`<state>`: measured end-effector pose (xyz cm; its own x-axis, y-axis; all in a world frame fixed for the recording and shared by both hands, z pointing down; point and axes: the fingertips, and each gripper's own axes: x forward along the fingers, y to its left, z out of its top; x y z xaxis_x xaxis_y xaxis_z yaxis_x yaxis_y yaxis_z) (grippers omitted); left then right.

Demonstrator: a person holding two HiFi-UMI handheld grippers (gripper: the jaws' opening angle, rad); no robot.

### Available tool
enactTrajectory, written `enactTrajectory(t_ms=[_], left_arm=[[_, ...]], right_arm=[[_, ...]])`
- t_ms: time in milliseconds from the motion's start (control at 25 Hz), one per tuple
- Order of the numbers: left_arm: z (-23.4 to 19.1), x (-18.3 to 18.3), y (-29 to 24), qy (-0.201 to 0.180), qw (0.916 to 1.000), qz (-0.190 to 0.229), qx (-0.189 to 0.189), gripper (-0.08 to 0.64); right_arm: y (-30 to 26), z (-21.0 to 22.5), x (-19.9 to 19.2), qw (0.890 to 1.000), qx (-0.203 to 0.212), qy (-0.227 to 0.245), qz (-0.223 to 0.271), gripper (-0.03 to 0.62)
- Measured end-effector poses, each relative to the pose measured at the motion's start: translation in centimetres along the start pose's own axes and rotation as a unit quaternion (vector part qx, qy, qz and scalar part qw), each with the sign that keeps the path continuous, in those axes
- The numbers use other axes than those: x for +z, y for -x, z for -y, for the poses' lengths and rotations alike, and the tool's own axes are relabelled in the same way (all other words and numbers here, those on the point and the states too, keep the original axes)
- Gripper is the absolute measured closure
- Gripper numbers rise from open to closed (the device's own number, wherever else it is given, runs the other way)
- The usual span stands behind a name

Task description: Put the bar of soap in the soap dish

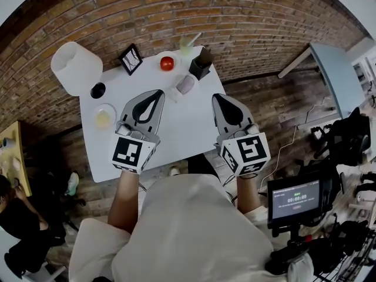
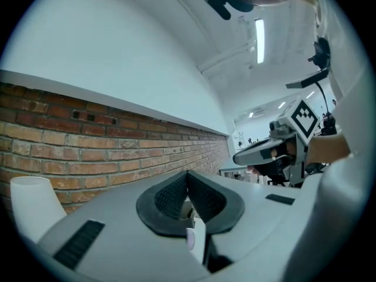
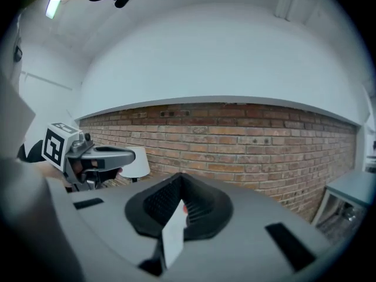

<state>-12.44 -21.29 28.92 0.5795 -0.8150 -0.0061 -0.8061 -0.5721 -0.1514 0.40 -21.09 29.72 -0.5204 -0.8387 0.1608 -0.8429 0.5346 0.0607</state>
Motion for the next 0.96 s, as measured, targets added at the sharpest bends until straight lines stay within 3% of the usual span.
enactTrajectory(t_ms=[440,960], left_arm=[[0.5,1.5,1.9,-0.004,0.9999,0.009,-0.003,0.552],[1.4,0.1,2.9,0.0,0.9998,0.013,-0.018,0.552]], right_arm=[[1.2,-1.6,1.8,1.0,0.003,0.008,0.011,0.589],[2.1,-2.5,0.8,1.0,-0.014,0.016,0.016,0.589]])
